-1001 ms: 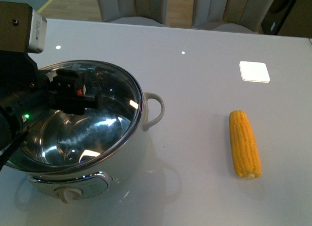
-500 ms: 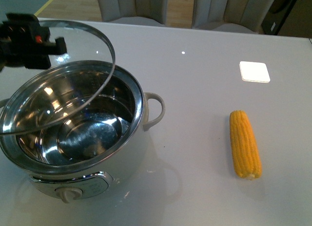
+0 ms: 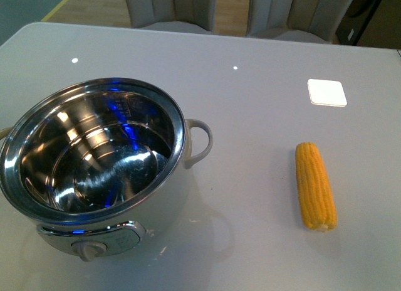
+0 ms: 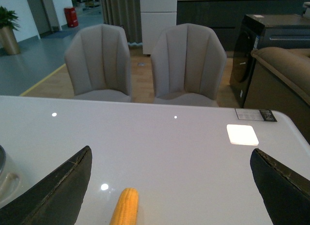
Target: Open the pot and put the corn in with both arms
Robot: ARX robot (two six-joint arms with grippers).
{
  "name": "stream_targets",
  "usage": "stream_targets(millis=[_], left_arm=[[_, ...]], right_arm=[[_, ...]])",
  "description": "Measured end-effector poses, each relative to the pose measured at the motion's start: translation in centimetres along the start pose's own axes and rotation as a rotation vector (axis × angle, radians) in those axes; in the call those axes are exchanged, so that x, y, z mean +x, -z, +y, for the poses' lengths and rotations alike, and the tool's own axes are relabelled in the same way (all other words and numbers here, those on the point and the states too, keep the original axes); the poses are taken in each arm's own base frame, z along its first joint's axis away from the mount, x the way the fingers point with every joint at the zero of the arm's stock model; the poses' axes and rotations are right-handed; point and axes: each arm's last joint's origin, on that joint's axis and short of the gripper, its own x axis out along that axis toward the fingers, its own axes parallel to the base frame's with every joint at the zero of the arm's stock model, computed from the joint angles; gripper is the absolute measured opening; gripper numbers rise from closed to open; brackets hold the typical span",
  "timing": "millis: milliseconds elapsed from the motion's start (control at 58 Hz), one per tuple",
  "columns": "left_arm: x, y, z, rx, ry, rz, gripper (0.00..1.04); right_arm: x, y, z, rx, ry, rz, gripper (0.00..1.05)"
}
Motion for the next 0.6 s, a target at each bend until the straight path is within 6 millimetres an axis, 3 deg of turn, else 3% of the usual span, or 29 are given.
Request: stream_targets(millis=[138,242,604], left_arm=[[1.3,1.8,2.8,-0.004,-0.082,0.022,0.42],[2.4,4.5,4.4,-0.007,-0.129,0.054,0.42],[5.3,10.2,5.7,-0.021,-0.169,0.093,0.42]], right_arm=[[0.0,0.0,0.0,0.000,0.000,0.000,0.96],[0.0,0.0,0.0,0.000,0.000,0.000,0.96],[0.0,0.0,0.0,0.000,0.000,0.000,0.96]])
